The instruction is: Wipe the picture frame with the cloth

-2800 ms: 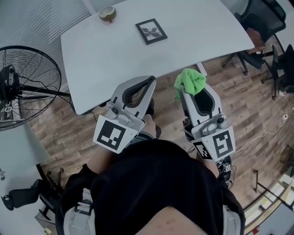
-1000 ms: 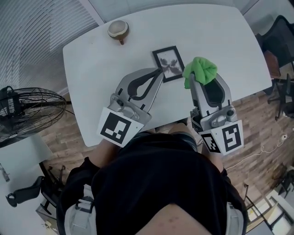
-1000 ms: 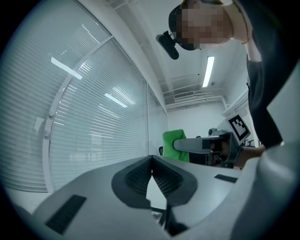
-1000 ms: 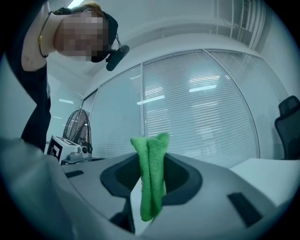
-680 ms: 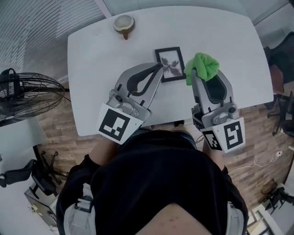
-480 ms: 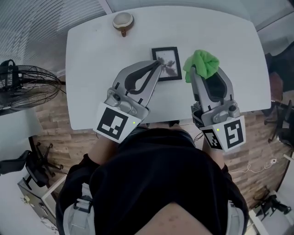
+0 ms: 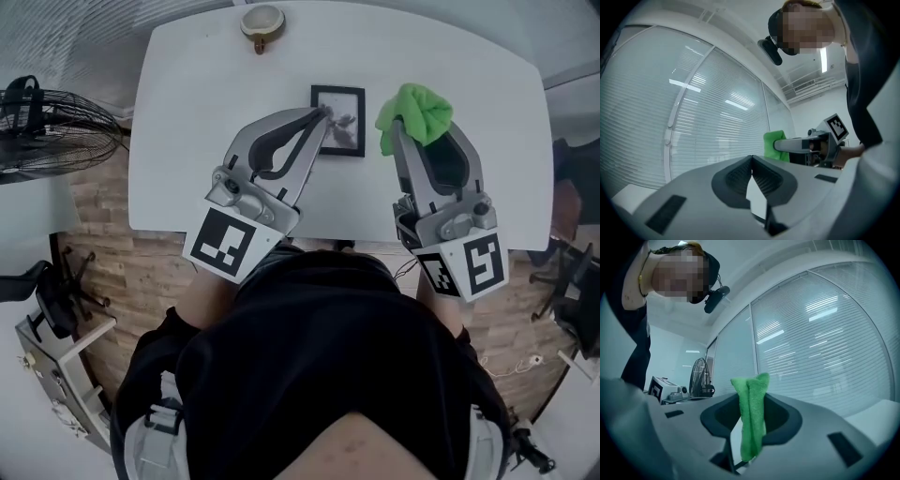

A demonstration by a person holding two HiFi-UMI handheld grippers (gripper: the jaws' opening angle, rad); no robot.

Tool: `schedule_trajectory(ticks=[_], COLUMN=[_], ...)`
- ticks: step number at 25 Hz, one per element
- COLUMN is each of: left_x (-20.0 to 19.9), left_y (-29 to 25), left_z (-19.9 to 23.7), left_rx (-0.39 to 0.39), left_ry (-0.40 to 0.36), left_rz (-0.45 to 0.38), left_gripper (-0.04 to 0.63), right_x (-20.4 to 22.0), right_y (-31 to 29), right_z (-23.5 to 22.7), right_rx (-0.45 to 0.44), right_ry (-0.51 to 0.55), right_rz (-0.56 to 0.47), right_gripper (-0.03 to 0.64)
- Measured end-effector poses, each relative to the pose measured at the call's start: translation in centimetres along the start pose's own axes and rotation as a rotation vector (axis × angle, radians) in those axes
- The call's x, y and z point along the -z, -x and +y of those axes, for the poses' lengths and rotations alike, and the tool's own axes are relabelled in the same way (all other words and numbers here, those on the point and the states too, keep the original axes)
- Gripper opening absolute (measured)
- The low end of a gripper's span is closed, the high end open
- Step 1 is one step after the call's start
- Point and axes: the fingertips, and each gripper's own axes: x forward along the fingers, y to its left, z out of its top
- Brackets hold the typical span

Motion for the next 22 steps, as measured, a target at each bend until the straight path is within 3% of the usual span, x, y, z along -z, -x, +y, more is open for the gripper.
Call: schedule_trajectory(ticks=[10,22], left_x=[1.5,5.1], left_y=[0.1,-0.1], left_z=[0.2,1.0], left_rx=[-0.087,-0.114], left_ry=[-0.016,-0.008], left_rz=[0.045,0.107], left_gripper=[0.014,0.031], right_x=[0.8,2.1], right_y=[-0.4,-0.7], right_z=[-0.6,-1.1], right_rx=[-0.076,-0.106], right_ry=[-0.015,-0.026], right_rz=[0.018,0.052], right_gripper=[0.121,0.121])
